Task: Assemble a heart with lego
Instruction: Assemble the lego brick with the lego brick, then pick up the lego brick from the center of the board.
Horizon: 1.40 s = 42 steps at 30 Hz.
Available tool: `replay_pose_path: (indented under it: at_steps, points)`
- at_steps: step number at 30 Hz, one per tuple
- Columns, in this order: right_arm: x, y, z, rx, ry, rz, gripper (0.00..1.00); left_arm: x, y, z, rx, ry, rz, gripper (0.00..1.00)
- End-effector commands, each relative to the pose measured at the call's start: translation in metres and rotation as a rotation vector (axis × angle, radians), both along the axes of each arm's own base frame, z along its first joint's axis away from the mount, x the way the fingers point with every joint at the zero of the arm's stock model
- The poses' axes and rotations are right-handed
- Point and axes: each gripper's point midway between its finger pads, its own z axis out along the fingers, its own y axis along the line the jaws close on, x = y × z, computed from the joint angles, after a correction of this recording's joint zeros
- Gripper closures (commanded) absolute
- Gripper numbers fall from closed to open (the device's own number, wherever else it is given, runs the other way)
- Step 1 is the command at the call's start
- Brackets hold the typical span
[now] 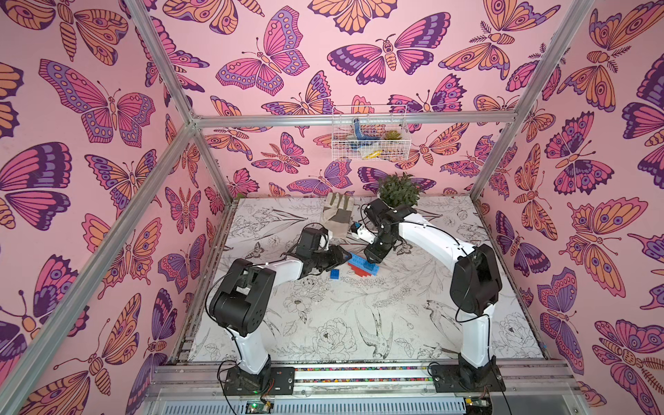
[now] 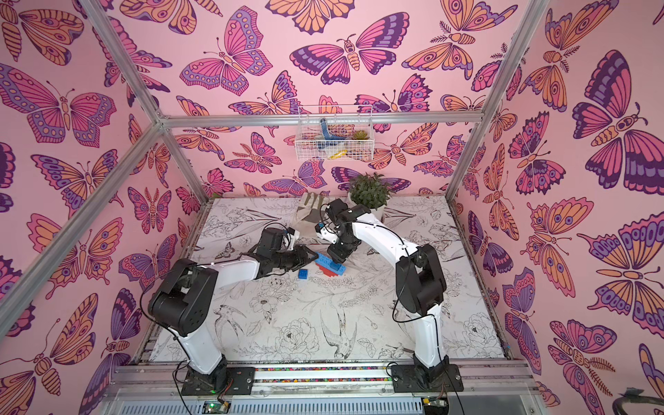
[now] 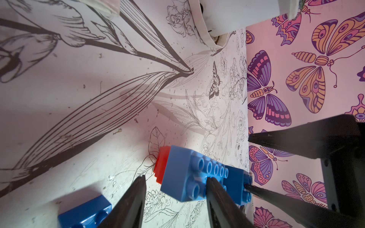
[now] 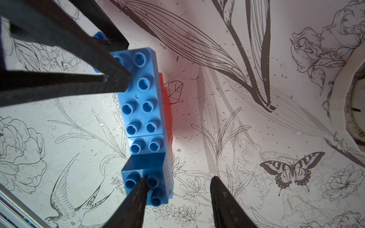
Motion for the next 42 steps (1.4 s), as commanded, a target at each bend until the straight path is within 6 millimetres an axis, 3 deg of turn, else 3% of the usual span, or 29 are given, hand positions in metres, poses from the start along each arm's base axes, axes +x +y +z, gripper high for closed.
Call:
replay_pose_path:
  at_steps: [1, 18, 25, 33, 38, 42]
  points:
    - [-0.002, -0.004, -0.012, -0.03, 0.045, -0.001, 0.45, -0.002, 0.006, 0.001, 0.036, 0.008, 0.012, 0.45]
    - [0.002, 0.007, 0.013, 0.047, 0.007, -0.016, 0.44, 0.002, 0.009, 0.024, 0.035, -0.035, 0.026, 0.42]
    - [0.006, 0.009, 0.032, 0.097, -0.038, -0.077, 0.4, -0.003, 0.02, 0.036, 0.069, -0.068, 0.052, 0.39]
    - [0.003, -0.006, 0.052, 0.151, -0.096, -0.245, 0.37, -0.024, 0.049, 0.027, 0.215, -0.051, 0.099, 0.36]
    - [-0.015, -0.02, 0.06, 0.213, -0.122, -0.351, 0.33, -0.042, 0.067, 0.014, 0.379, -0.03, 0.108, 0.34]
    - [-0.027, -0.03, 0.063, 0.27, -0.139, -0.423, 0.31, -0.054, 0.069, 0.007, 0.486, -0.033, 0.081, 0.33]
